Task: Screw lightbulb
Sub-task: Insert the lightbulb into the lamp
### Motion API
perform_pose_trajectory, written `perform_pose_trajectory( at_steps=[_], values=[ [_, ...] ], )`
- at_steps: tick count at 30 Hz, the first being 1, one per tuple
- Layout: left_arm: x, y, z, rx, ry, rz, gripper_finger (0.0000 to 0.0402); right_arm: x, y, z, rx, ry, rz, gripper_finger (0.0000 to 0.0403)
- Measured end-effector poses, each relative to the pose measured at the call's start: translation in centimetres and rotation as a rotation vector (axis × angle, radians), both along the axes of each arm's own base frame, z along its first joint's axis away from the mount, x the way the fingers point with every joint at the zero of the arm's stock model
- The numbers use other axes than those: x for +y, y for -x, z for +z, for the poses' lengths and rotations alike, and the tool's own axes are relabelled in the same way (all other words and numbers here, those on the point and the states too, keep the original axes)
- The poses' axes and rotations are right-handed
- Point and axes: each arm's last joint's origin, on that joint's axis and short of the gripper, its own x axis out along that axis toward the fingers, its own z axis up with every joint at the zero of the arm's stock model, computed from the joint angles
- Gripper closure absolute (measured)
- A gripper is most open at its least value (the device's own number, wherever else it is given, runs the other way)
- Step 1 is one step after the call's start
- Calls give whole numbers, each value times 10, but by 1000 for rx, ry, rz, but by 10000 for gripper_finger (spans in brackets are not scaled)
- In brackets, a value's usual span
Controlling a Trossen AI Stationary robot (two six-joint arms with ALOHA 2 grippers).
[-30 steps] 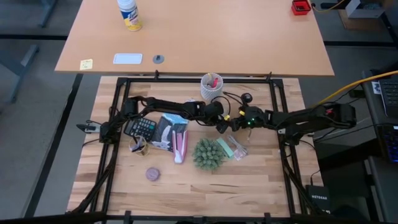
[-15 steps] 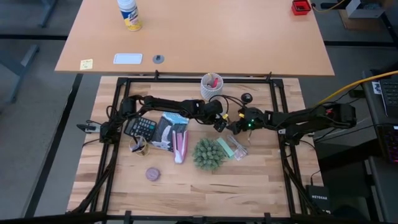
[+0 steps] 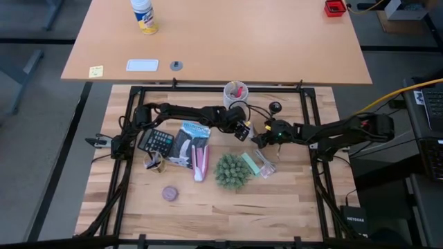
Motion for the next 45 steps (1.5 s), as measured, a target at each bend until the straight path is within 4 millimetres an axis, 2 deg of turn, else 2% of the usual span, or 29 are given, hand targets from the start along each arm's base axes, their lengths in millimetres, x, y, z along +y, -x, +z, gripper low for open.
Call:
perform_pose_trajectory(
  at_steps=[7,14,25,31,37,45],
  values=[
    [9,1,1,2,-69,74,176,-1,-5,-6,0,-7,9,137],
    [17,-5,7,-104,-96,108,176,-1,-8,-14,11,-11,10,137],
    [19,-4,12,-103,-130,54,176,15,-19,-12,-74,33,103,137],
    [11,10,38,-32,-127,-18,176,16,-20,-8,-105,41,112,137],
    [-8,11,41,6,-134,-108,176,17,-19,3,-159,61,171,137],
    [-28,7,41,11,-147,-175,176,20,-12,30,-269,105,224,137]
  ],
)
